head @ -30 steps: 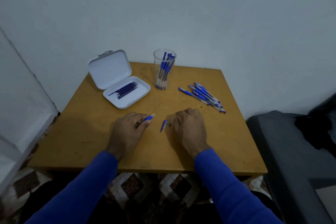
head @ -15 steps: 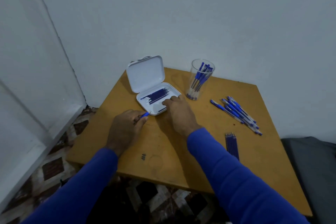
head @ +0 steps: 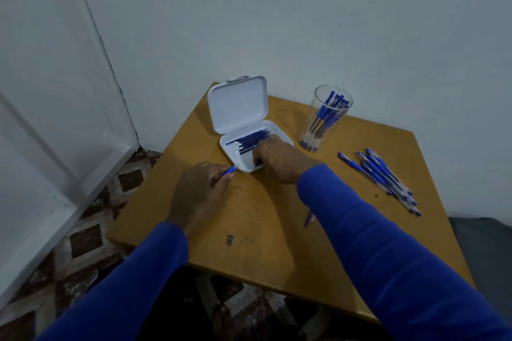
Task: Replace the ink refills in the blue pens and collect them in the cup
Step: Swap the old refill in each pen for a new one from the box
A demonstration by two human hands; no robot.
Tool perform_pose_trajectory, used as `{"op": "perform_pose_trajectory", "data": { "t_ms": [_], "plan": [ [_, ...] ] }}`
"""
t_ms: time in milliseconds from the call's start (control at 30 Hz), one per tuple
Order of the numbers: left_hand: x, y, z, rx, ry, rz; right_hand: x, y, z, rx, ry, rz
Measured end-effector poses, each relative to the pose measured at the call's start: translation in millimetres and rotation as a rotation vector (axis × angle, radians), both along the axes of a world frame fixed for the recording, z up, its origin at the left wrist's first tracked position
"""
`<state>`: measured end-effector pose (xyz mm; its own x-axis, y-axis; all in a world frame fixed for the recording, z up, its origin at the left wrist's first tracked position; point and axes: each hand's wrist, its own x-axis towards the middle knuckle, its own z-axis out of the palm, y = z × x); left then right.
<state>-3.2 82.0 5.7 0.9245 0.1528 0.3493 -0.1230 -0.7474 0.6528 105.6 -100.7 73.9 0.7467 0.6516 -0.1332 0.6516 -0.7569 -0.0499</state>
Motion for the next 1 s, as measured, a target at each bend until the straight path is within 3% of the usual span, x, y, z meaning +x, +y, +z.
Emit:
{"op": "perform_pose_trajectory", "data": {
  "t_ms": [467, 833, 1000],
  "plan": [
    [-1.8, -0.9, 3.1, 0.034, 0.013, -0.011, -2.3, -9.1, 7.1, 0.048, -0.011, -0.002],
    [-8.8, -9.1, 9.7, -0.008, -0.01, -0.029, -7.6, -11.4, 11.2, 0.253, -0.073, -0.059],
    [-17.5, -23.0, 11.9, -0.021, -0.024, -0.064, -41.4, -26.1, 17.5, 0.55, 0.229, -0.128]
  ]
}}
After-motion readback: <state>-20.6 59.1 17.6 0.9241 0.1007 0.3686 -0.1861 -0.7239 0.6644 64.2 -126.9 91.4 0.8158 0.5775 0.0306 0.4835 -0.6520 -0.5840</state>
